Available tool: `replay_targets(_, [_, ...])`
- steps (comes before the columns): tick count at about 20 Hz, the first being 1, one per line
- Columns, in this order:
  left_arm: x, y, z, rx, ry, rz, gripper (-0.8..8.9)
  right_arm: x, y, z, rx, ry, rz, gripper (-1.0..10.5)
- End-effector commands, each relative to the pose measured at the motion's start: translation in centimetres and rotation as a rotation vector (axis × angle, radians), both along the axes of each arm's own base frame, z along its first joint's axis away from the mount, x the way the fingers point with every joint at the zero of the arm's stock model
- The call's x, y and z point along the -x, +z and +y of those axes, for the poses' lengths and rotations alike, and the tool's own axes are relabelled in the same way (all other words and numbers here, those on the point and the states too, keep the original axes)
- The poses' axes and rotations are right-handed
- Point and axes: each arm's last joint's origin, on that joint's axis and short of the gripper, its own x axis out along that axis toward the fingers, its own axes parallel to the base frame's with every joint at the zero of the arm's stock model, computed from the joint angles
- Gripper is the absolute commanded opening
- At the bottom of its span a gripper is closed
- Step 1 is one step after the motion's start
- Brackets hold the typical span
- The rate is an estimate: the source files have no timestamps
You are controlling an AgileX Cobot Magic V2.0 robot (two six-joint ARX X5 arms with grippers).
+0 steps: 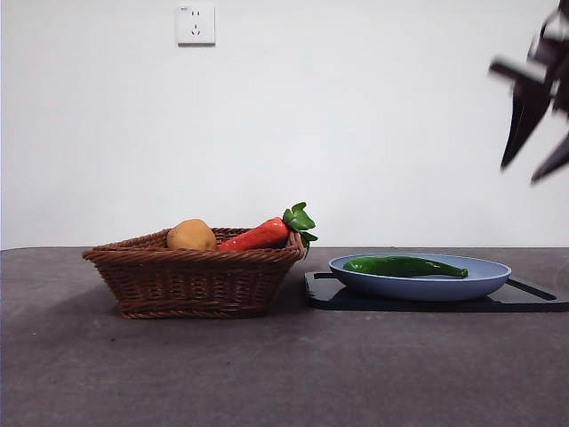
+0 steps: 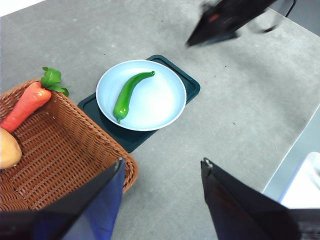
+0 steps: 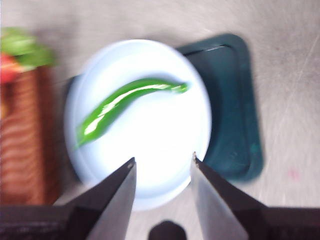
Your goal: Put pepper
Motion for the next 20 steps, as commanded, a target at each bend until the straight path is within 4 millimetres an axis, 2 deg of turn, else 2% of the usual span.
replay_targets(1, [0.1,0.5,-0.3,0.011,-0.006,-0.011,2.71,3.2,3.6,1.2,0.003,0.096,-0.071,1.9])
replay_targets(3, [0.0,0.5,-0.3,0.011,-0.006,-0.011,2.71,6.9,6.2,2.3,-0.004,0.161,-0.106,1.9])
replay_targets(6, [0.0,0.5,-0.3,0.005,-0.013,-0.018,2.7,12.3,8.9,3.7,0.009,0.26,-0.167,1.9])
replay_targets(9, [0.1,0.3,-0.2,-0.009,-0.017,-0.012,2.7,17.0,10.3,4.4,0.006,0.343,-0.2,1.9])
replay_targets(11, [0.1,0.3,-0.2,-0.016,-0.017,-0.005,2.69,19.4,10.7,4.4,0.01,0.391,-0.215,1.5])
replay_targets(13, [0.1,0.3,-0.2,-0.016,-0.018,-0.004,2.28,20.8,11.0,4.3,0.018,0.422,-0.239,1.1])
replay_targets(15, [0.1,0.3,-0.2,-0.016,-0.018,-0.004,1.07,21.6,11.1,4.1,0.035,0.445,-0.268,0.2])
replay_targets(17, [0.1,0.3,-0.2,-0.016,-0.018,-0.004,-0.01,21.8,11.2,4.1,0.047,0.463,-0.282,0.1])
replay_targets(20, [0.1,0.3,-0.2,-0.014,-0.018,-0.006,0.06,21.8,11.1,4.1,0.04,0.453,-0.275,0.1])
